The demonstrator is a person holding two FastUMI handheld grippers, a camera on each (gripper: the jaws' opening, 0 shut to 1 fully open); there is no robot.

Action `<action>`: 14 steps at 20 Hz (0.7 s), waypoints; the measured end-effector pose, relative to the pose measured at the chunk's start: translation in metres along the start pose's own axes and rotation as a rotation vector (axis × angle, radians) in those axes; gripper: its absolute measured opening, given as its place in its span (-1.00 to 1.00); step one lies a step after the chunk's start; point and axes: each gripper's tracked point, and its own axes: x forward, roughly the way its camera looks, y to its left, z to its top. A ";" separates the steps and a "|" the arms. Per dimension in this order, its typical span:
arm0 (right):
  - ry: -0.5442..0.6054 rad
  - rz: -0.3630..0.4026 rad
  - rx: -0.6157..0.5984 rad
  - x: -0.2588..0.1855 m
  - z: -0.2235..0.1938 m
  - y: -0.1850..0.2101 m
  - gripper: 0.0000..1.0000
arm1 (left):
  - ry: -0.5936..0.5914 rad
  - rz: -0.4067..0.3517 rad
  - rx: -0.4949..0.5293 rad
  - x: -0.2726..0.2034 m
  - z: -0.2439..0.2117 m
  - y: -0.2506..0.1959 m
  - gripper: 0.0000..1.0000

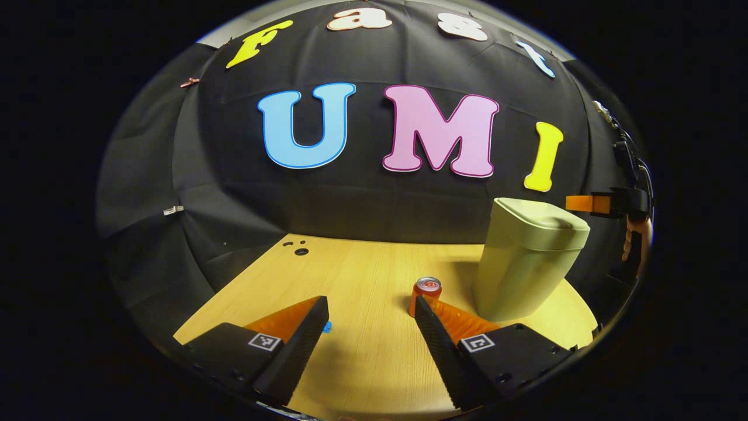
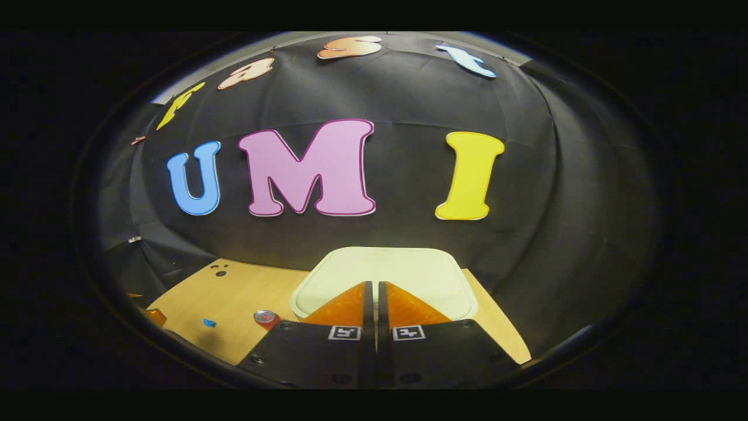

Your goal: Press the lid of the desktop garbage bin to open it, pick up the crumpled paper on the desktop and throw it into the bin, then pick up the pop can on the desktop and drop it into the bin, and finally close the garbage bin lid.

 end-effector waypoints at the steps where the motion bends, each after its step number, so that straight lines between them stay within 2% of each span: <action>1: 0.006 0.001 -0.009 0.003 -0.003 -0.001 -0.96 | 0.003 0.003 -0.002 0.001 -0.002 -0.001 0.92; 2: 0.011 0.003 -0.017 0.006 -0.005 -0.002 -0.90 | 0.006 0.008 -0.003 0.001 -0.002 -0.001 0.92; 6: 0.059 0.008 -0.025 0.014 -0.020 -0.004 -0.93 | 0.020 0.021 0.008 0.004 -0.009 -0.003 0.92; 8: 0.055 0.014 0.000 0.015 -0.019 -0.004 -0.90 | 0.046 0.034 0.028 0.005 -0.019 -0.006 0.92; 9: 0.045 0.015 0.010 0.016 -0.017 -0.003 -0.96 | 0.058 0.039 0.030 0.004 -0.024 -0.008 0.92; 10: 0.044 0.024 0.013 0.016 -0.020 -0.003 -0.90 | 0.072 0.044 0.029 0.005 -0.029 -0.011 0.92; 12: 0.034 0.044 -0.003 0.017 -0.020 -0.001 -0.89 | 0.102 0.050 0.021 0.007 -0.039 -0.020 0.92; 13: 0.030 0.057 -0.017 0.017 -0.020 -0.001 -0.95 | 0.112 0.057 0.020 0.007 -0.042 -0.024 0.92; 14: 0.030 0.071 -0.022 0.016 -0.022 -0.001 -0.82 | 0.117 0.062 0.019 0.007 -0.043 -0.028 0.92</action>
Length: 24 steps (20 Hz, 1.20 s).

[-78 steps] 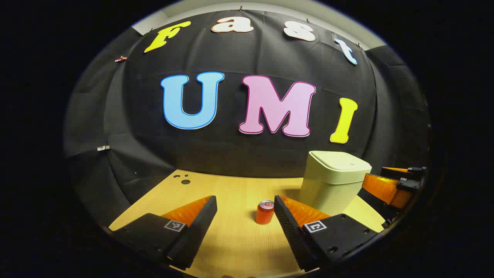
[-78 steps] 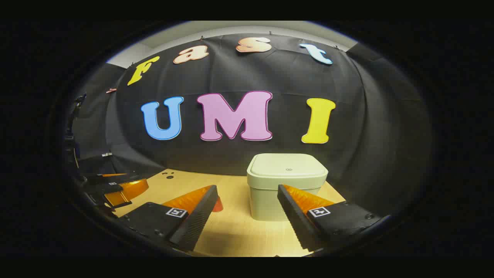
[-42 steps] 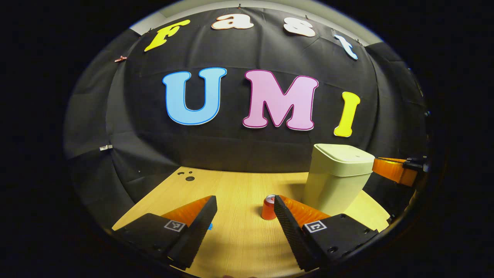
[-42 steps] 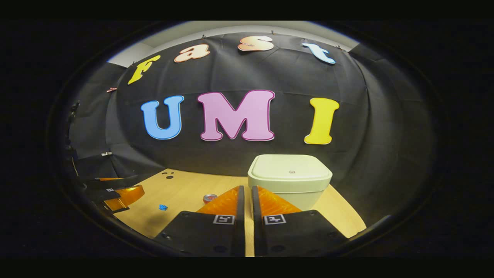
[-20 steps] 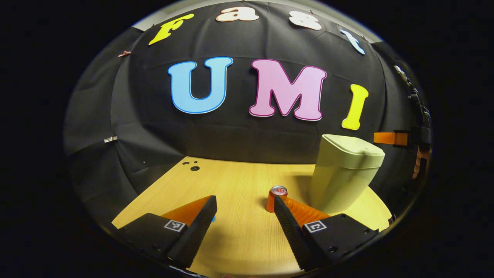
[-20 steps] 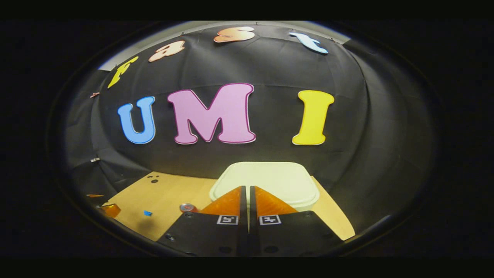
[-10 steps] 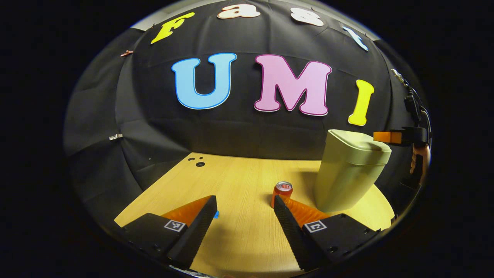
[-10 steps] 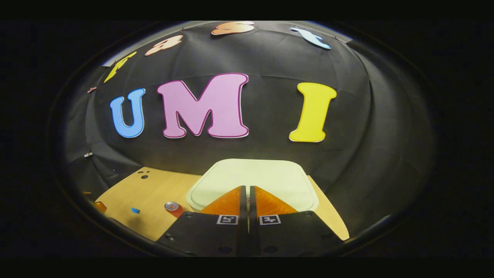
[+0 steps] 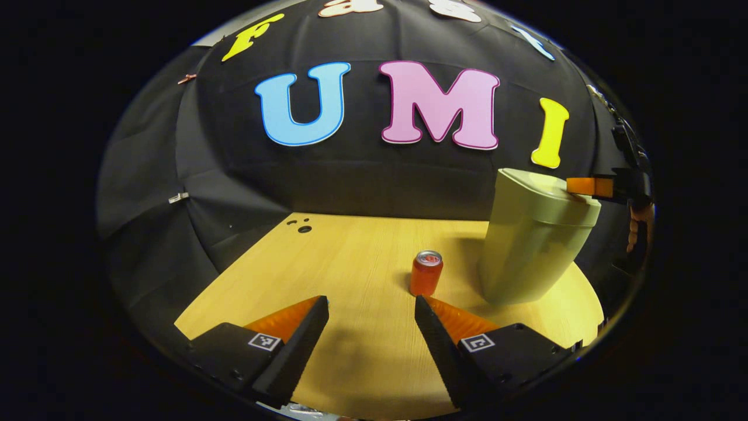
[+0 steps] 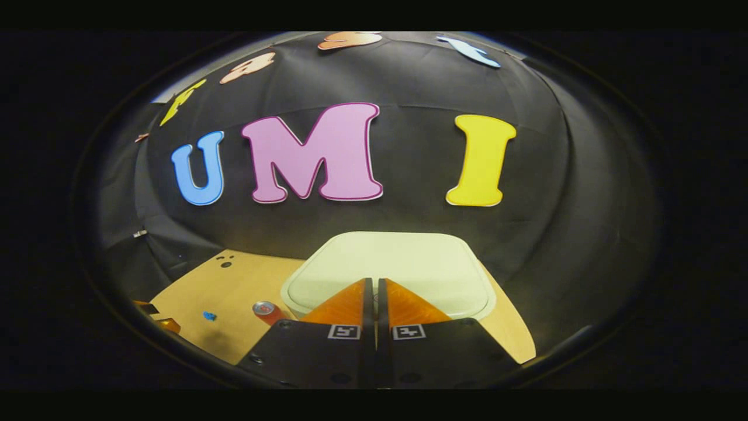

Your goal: Press the lid of the desktop garbage bin to open it, pick up the crumpled paper on the desktop and throw it into the bin, then pick up the pop can on the desktop and drop it into the bin, and finally close the garbage bin lid.

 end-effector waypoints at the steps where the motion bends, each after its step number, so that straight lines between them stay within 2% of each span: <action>1: -0.011 0.016 0.016 -0.001 0.001 0.000 -0.89 | 0.003 0.007 0.001 0.001 0.000 -0.004 0.92; 2: -0.004 0.036 0.049 0.003 0.000 0.000 -0.95 | 0.005 0.013 0.003 0.001 0.001 -0.007 0.92; 3: -0.006 0.051 0.081 0.003 0.002 -0.001 -0.89 | 0.004 0.010 0.005 0.000 0.002 -0.012 0.92; 4: -0.002 0.057 0.092 0.002 0.003 -0.001 -0.95 | 0.001 0.003 0.010 0.000 0.006 -0.017 0.92; 6: -0.029 0.051 0.097 -0.001 0.012 -0.001 -0.96 | -0.012 -0.015 0.035 0.002 0.015 -0.026 0.91; 7: -0.019 0.051 0.102 -0.005 0.012 -0.001 -0.82 | -0.024 -0.030 0.043 0.002 0.018 -0.030 0.90; 8: -0.015 0.048 0.110 -0.005 0.010 0.000 -0.89 | -0.029 -0.047 0.045 0.003 0.020 -0.034 0.89; 9: -0.019 0.033 0.120 -0.006 0.013 -0.002 -0.84 | -0.025 -0.061 0.044 0.005 0.019 -0.037 0.89; 12: -0.064 0.017 0.147 -0.018 0.032 -0.001 -0.84 | -0.017 -0.106 0.059 0.007 0.019 -0.047 0.89; 15: -0.096 0.007 0.101 -0.038 0.044 0.004 -0.98 | -0.045 -0.155 0.068 0.008 0.026 -0.051 0.89; 16: -0.096 0.008 0.097 -0.044 0.045 0.008 -0.90 | -0.059 -0.167 0.073 0.010 0.030 -0.050 0.89; 17: -0.093 0.004 0.090 -0.051 0.044 0.012 -0.96 | -0.067 -0.179 0.073 0.013 0.032 -0.047 0.89; 20: -0.116 -0.037 0.067 -0.073 0.042 0.020 -0.98 | -0.103 -0.206 0.053 0.017 0.036 -0.034 0.89; 24: -0.120 -0.076 0.044 -0.094 0.030 0.037 -0.98 | -0.136 -0.183 0.031 0.027 0.031 -0.001 0.89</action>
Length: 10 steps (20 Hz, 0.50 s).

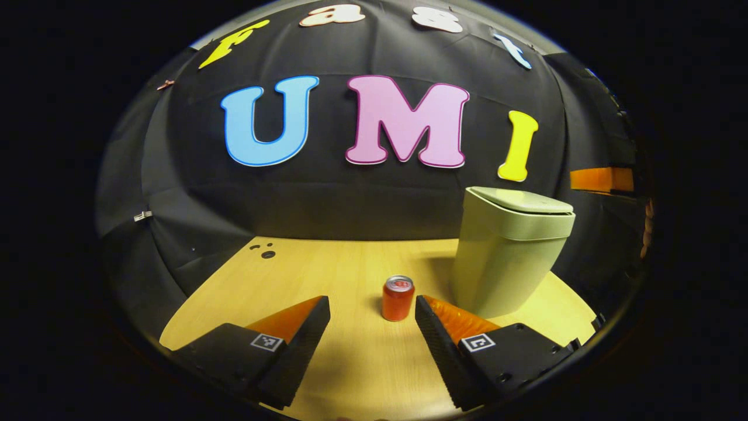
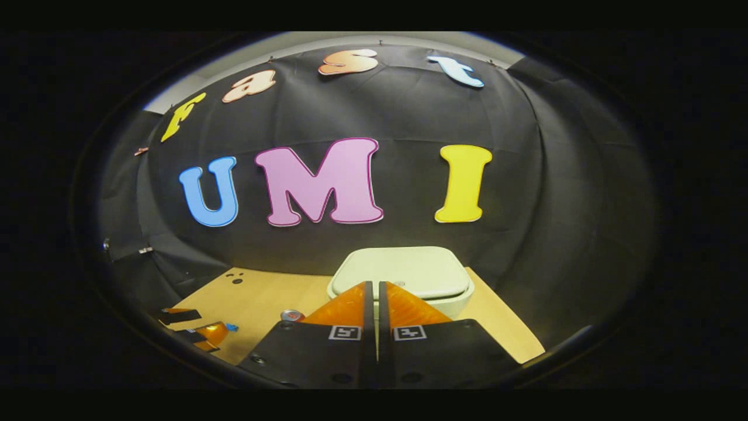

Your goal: Press the lid of the desktop garbage bin to open it, pick up the crumpled paper on the desktop and throw it into the bin, then pick up the pop can on the desktop and drop it into the bin, and finally close the garbage bin lid.

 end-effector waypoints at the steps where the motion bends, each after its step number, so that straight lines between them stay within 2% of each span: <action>1: 0.001 0.002 0.002 -0.005 -0.003 0.006 -0.98 | 0.001 0.010 -0.005 0.000 -0.004 0.009 0.89; 2: 0.000 0.008 0.006 -0.012 -0.006 0.013 -0.94 | 0.002 0.022 -0.010 -0.001 -0.007 0.019 0.89; 3: 0.000 0.009 0.005 -0.016 -0.009 0.018 -0.65 | 0.005 0.030 -0.016 -0.003 -0.011 0.028 0.89; 4: 0.004 0.018 0.007 -0.021 -0.014 0.024 -0.74 | 0.009 0.033 -0.020 -0.004 -0.014 0.036 0.89; 6: 0.017 0.032 0.007 -0.028 -0.025 0.035 -0.14 | 0.020 0.043 -0.021 -0.004 -0.022 0.051 0.89; 7: 0.023 0.035 0.003 -0.030 -0.029 0.038 0.29 | 0.027 0.048 -0.023 -0.003 -0.027 0.059 0.89; 9: 0.040 0.028 -0.006 -0.037 -0.040 0.041 0.66 | 0.048 0.066 -0.033 0.004 -0.038 0.075 0.89; 10: 0.051 0.025 -0.010 -0.040 -0.045 0.042 0.97 | 0.058 0.079 -0.041 0.008 -0.043 0.084 0.89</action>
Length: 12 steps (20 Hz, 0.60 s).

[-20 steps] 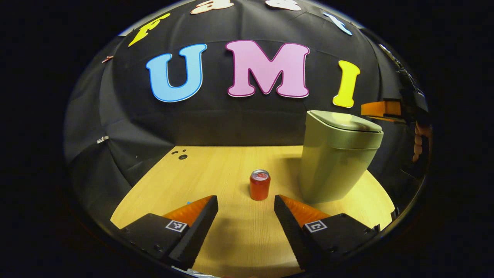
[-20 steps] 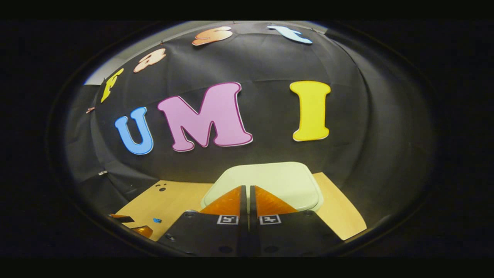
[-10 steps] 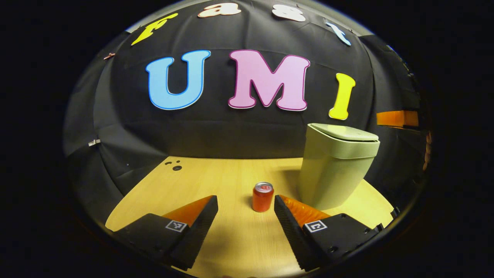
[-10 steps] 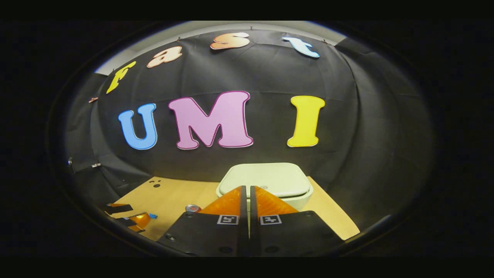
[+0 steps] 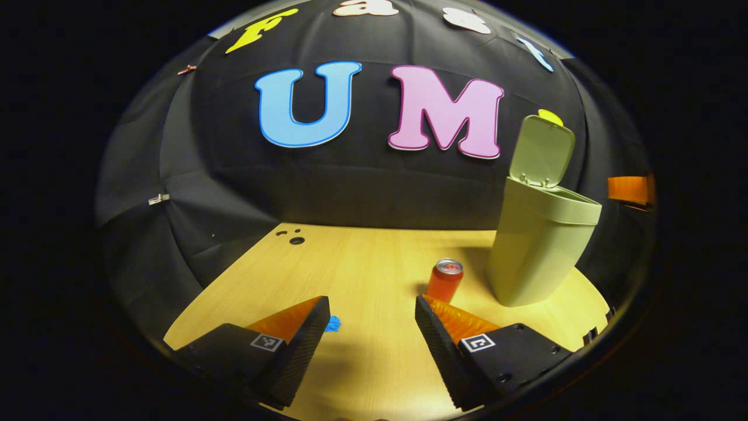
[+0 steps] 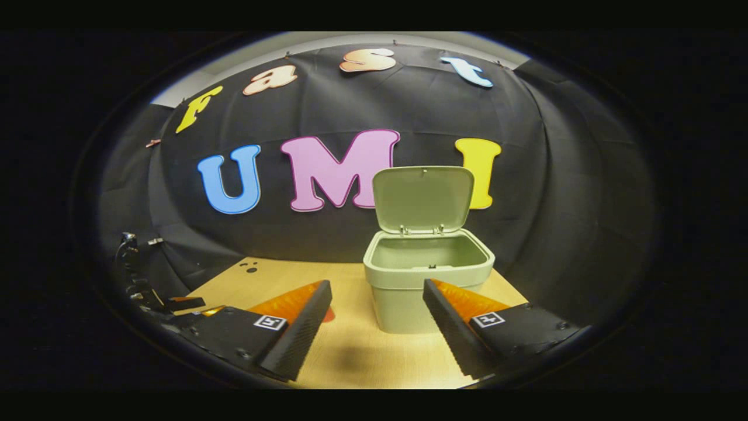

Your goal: Press the lid of the desktop garbage bin to open it, pick up the crumpled paper on the desktop and throw it into the bin, then pick up the pop can on the desktop and drop it into the bin, and finally close the garbage bin lid.

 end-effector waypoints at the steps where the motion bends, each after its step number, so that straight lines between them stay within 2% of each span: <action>1: 0.007 -0.007 -0.005 -0.004 -0.004 0.000 1.00 | 0.015 0.010 -0.012 0.006 -0.007 0.006 0.89; 6: 0.071 -0.040 -0.003 -0.017 -0.026 -0.002 1.00 | 0.097 0.054 -0.057 0.045 -0.041 0.039 0.89; 12: 0.129 -0.071 0.018 -0.032 -0.041 -0.003 1.00 | 0.173 0.061 -0.018 0.090 -0.079 0.059 0.90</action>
